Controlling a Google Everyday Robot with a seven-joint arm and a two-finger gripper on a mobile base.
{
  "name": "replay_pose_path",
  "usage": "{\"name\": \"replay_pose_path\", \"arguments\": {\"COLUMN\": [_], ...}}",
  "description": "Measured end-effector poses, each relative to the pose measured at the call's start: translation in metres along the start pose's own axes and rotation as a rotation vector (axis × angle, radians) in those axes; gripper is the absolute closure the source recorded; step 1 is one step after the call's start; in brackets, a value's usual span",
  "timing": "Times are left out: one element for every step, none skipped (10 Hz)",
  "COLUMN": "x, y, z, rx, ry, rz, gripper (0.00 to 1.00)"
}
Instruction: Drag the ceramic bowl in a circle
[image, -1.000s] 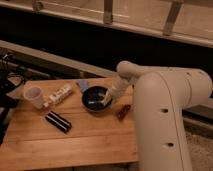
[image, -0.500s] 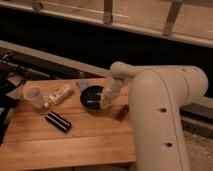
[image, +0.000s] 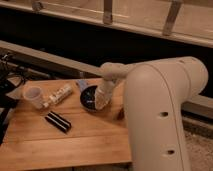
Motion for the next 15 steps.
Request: {"name": "replay_pose_path", "arguments": {"x": [-0.004, -0.011, -0.018, -0.023, -0.025, -0.026, -0.029, -0.031, -0.033, -0.034, -0.035, -0.036, -0.038, -0.039, -0.040], "y": [-0.002, -0.011, -0.019, -0.023, -0.029, -0.037, -0.043, -0.049, -0.056, -0.059, -0.058, -0.057, -0.055, -0.054, -0.055], "z": [-0.016, -0.035, -0.046, -0.051, -0.052, -0.045, -0.035, -0.026, -0.015, -0.010, -0.005, 0.001, 0.009, 0.015, 0.026], "rx": [0.044, 0.098, 0.129, 0.135, 0.142, 0.149, 0.147, 0.142, 0.136, 0.130, 0.122, 0.114, 0.100, 0.091, 0.082], "ry": [-0.047, -0.103, -0.136, -0.147, -0.147, -0.137, -0.134, -0.131, -0.124, -0.119, -0.111, -0.103, -0.091, -0.083, -0.066], "rz": [-0.004, -0.002, -0.001, 0.004, 0.012, 0.031, 0.049, 0.065, 0.089, 0.101, 0.103, 0.104, 0.104, 0.105, 0.110], "gripper": [0.46, 0.33, 0.25, 0.21, 0.20, 0.20, 0.20, 0.20, 0.20, 0.20, 0.20, 0.20, 0.20, 0.20, 0.20]}}
